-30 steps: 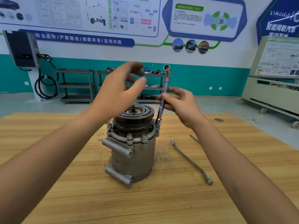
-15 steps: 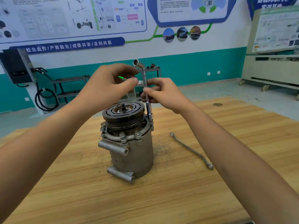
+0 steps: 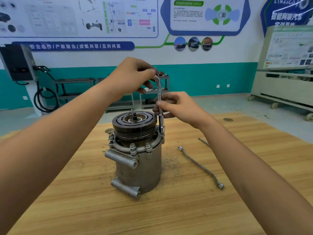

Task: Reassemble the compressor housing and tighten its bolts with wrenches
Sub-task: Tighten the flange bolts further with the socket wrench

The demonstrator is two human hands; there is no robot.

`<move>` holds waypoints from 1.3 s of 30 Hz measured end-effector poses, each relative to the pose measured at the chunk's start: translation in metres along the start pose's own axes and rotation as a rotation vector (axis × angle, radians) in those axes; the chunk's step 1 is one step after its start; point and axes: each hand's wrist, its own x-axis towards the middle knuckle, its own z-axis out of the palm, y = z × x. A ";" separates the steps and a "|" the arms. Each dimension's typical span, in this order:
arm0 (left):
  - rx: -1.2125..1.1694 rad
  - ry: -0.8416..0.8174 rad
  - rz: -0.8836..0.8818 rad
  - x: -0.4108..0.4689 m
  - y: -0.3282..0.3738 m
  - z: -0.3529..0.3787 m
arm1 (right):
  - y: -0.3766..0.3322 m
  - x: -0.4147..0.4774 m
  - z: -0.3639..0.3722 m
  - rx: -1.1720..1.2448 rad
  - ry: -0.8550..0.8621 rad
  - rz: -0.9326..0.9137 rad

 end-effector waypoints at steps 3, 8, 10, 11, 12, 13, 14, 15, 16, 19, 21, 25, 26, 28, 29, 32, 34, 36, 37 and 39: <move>-0.249 -0.001 -0.106 0.000 -0.004 0.005 | -0.004 -0.007 0.003 -0.133 -0.011 -0.038; -0.543 0.044 -0.313 0.009 0.009 0.022 | -0.008 -0.013 0.012 -0.266 0.181 -0.070; -0.427 0.016 -0.294 0.011 0.014 0.030 | -0.009 -0.011 0.018 -0.484 0.287 -0.127; -0.245 -0.004 -0.228 0.012 0.014 0.033 | -0.010 -0.011 0.021 -0.568 0.321 -0.143; 0.016 -0.011 -0.130 0.013 0.012 0.034 | -0.011 -0.011 0.023 -0.613 0.341 -0.145; 0.278 0.006 -0.032 0.014 0.010 0.033 | -0.010 -0.011 0.024 -0.634 0.351 -0.137; 0.456 0.021 0.047 0.014 0.010 0.031 | -0.010 -0.010 0.023 -0.635 0.344 -0.126; 0.529 0.010 0.094 0.014 0.009 0.029 | -0.010 -0.011 0.022 -0.600 0.308 -0.112; 0.519 -0.024 0.118 0.015 0.008 0.026 | -0.010 -0.011 0.021 -0.523 0.254 -0.096; 0.342 -0.125 0.141 0.017 0.008 0.019 | -0.013 -0.013 0.017 -0.241 0.118 -0.046; 0.291 -0.135 0.143 0.016 0.006 0.020 | -0.011 -0.012 0.014 -0.238 0.182 -0.041; 0.171 -0.011 0.142 0.006 0.006 0.031 | -0.007 -0.010 0.016 -0.480 0.412 -0.100; 0.161 0.046 0.132 0.004 0.007 0.034 | -0.007 -0.010 0.016 -0.510 0.430 -0.116; 0.051 0.083 0.070 0.005 0.006 0.034 | -0.009 -0.011 0.016 -0.480 0.413 -0.101; -0.088 0.053 0.008 0.006 0.005 0.033 | -0.011 -0.012 0.015 -0.402 0.371 -0.081; -0.486 -0.073 -0.203 0.008 0.002 0.030 | -0.017 -0.015 0.012 -0.160 0.129 -0.013; -0.576 -0.092 -0.277 0.011 -0.001 0.030 | -0.017 -0.016 0.010 -0.182 0.032 0.004; -0.456 -0.074 -0.248 0.012 0.001 0.031 | -0.018 -0.015 0.008 -0.248 0.075 0.005; -0.223 -0.062 -0.172 0.014 0.004 0.032 | -0.018 -0.014 0.009 -0.287 0.130 0.002; 0.388 -0.042 0.028 0.017 0.012 0.036 | -0.018 -0.012 0.013 -0.435 0.261 -0.031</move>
